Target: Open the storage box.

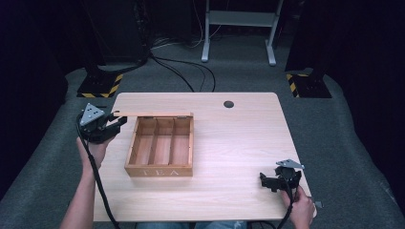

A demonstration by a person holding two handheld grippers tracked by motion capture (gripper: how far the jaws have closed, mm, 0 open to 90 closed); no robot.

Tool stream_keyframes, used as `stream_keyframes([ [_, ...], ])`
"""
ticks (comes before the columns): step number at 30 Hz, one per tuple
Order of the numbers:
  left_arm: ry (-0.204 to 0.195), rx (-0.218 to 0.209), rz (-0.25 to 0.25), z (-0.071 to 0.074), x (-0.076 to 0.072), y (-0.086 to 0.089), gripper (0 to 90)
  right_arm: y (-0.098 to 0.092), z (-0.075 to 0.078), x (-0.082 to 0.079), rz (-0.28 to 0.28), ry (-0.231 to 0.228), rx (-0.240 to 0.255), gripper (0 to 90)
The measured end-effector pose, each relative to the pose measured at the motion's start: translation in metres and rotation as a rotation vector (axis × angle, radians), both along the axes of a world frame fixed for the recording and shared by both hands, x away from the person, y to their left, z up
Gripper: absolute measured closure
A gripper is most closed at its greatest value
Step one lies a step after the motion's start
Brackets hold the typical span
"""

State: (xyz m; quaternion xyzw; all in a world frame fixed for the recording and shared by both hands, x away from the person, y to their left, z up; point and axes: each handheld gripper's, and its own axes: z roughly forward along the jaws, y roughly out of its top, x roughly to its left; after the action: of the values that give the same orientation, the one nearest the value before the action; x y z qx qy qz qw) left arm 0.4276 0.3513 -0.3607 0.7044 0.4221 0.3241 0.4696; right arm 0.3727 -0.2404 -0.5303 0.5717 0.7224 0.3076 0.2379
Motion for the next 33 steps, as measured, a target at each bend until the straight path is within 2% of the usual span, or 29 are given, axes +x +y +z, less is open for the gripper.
stream_keyframes([
  [5,0.006,-0.002,-0.004,0.003,0.0036,0.0006,61.2,0.0009,-0.0002,0.0004,-0.014,-0.005,0.005,0.0],
  [8,0.013,0.006,-0.009,0.0053,0.0055,0.0013,61.2,0.0001,0.0,0.0,0.0,0.0,0.0,0.0],
  [9,0.009,0.001,-0.008,0.0054,0.0063,0.001,61.3,0.0011,-0.0003,0.0004,-0.017,-0.007,0.007,0.0],
  [10,0.011,0.002,-0.009,0.0059,0.0069,0.0012,61.4,-0.0001,-0.0001,0.0,0.001,-0.002,-0.001,0.0],
  [12,0.011,0.003,-0.01,0.0065,0.0077,0.0013,61.4,0.0,0.0,0.0,0.0,0.0,0.0,0.0],
  [33,0.007,0.005,-0.013,0.0064,0.008,0.0016,61.5,0.0,0.0,0.0,0.0,0.0,0.0,0.0],
])
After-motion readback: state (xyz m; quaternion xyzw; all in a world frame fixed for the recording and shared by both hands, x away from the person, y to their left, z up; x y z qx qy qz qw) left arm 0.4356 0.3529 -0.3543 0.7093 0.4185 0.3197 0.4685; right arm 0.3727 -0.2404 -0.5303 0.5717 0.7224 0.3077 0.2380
